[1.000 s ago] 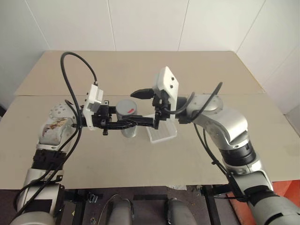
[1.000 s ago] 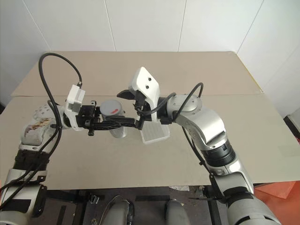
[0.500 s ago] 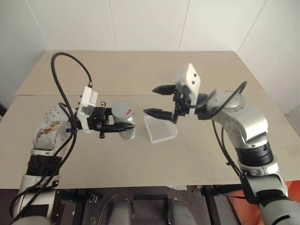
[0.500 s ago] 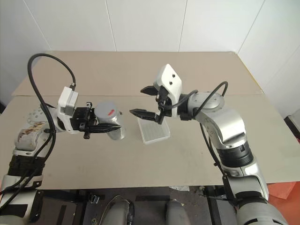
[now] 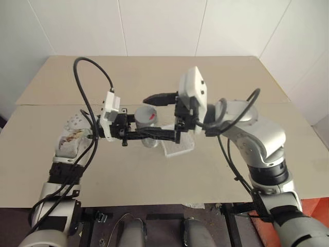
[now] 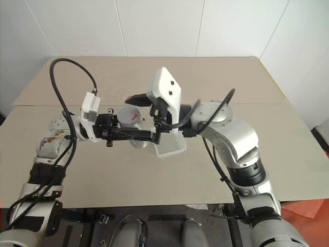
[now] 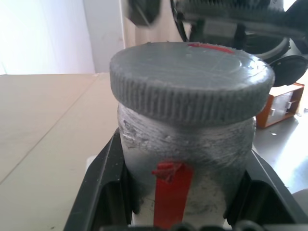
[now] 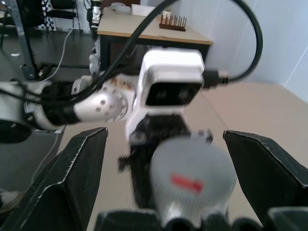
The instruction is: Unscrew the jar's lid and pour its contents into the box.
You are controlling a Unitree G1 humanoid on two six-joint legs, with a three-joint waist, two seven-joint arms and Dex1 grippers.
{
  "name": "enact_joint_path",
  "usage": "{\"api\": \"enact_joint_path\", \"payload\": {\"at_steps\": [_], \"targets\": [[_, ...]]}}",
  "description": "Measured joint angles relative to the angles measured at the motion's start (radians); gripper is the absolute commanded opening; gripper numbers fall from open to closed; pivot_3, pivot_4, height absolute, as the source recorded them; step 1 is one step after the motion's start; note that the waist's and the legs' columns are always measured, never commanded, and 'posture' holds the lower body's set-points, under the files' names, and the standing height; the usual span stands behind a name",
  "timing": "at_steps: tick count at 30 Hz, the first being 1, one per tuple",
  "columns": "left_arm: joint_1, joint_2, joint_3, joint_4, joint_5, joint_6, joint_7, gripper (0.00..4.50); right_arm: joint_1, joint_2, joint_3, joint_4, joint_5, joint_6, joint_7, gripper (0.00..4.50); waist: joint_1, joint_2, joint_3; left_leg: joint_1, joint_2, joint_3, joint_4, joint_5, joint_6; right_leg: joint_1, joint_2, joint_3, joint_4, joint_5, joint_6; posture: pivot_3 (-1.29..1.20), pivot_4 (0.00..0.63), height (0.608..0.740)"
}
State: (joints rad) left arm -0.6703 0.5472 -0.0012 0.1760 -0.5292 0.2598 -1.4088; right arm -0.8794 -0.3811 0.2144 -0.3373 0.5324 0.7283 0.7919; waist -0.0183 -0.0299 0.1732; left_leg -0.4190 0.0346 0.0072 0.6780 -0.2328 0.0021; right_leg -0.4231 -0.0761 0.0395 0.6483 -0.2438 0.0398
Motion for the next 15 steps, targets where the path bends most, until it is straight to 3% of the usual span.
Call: {"api": "enact_joint_path", "payload": {"at_steps": [15], "targets": [[-0.001,0.009,-0.003,-0.006,-0.002,0.007,-0.011,1.93,-0.034,0.083,0.021,0.143,-0.078,-0.023,-0.003,4.47,0.002,0.000,0.000,0.000,0.000,0.000,0.000,0.000,0.000,0.000,0.000,0.000,0.000,0.000,0.000,0.00,0.150,0.740]]}}
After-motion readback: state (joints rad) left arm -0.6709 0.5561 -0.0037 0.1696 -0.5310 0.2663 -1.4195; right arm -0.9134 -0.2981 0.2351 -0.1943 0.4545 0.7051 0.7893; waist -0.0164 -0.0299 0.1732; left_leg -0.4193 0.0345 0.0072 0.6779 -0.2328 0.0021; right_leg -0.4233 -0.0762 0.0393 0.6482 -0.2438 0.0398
